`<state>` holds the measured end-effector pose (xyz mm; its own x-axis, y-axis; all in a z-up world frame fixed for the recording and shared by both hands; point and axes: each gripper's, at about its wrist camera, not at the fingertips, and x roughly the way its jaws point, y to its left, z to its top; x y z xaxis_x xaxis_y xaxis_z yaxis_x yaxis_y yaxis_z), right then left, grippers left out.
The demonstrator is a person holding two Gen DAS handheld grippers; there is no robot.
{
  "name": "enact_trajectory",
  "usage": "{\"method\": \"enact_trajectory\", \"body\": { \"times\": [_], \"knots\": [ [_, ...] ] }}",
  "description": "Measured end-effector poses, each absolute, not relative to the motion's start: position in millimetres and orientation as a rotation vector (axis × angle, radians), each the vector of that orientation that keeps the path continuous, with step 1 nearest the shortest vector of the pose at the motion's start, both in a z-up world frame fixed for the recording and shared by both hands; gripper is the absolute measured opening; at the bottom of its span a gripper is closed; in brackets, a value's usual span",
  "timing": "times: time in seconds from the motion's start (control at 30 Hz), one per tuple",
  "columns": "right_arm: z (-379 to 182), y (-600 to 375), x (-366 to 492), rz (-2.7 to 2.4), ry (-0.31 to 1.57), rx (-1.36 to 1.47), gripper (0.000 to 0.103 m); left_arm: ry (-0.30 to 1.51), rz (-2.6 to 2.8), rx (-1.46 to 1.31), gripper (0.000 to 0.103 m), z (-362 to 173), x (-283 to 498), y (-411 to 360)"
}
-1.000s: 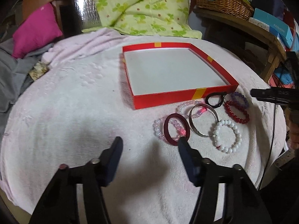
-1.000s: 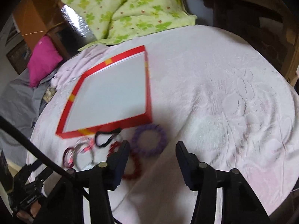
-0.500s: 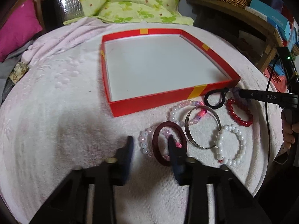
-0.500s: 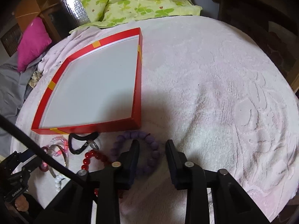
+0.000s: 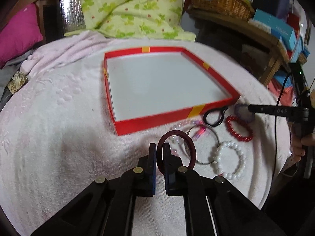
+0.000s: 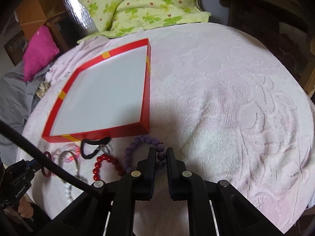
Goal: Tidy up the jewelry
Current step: 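Grasp the maroon bangle with the left tool while the right grasps the purple bracelet, then open the left tool over the box while the right drops the purple bracelet in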
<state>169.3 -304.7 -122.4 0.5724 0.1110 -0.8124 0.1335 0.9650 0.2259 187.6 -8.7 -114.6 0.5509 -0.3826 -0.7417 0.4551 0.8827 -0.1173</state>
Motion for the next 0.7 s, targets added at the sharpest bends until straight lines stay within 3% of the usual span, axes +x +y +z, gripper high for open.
{"method": "enact_trajectory", "body": {
  "times": [0.4, 0.43, 0.5, 0.53, 0.63, 0.7],
  "knots": [
    [-102.5, -319.7, 154.3, 0.013, 0.88, 0.376, 0.014, 0.788, -0.48, 0.045, 0.007, -101.0, 181.8, 0.2],
    [-104.2, -318.4, 157.3, 0.014, 0.892, 0.371, 0.018, 0.791, -0.472, 0.049, 0.007, -101.2, 182.1, -0.3],
    [-109.6, -312.8, 165.5, 0.009, 0.931, 0.345, 0.054, 0.796, -0.457, 0.05, 0.007, -102.3, 183.5, 0.9],
    [-113.3, -307.5, 168.8, 0.007, 0.945, 0.311, 0.06, 0.795, -0.454, 0.047, 0.007, -102.4, 183.9, 2.3],
    [-124.7, -291.6, 177.9, 0.016, 0.974, 0.205, 0.06, 0.797, -0.446, 0.049, 0.007, -103.7, 184.5, 3.8],
    [-137.2, -282.8, 186.7, -0.002, 1.019, 0.127, 0.046, 0.798, -0.443, 0.049, 0.007, -104.2, 184.9, 4.4]
  ]
}}
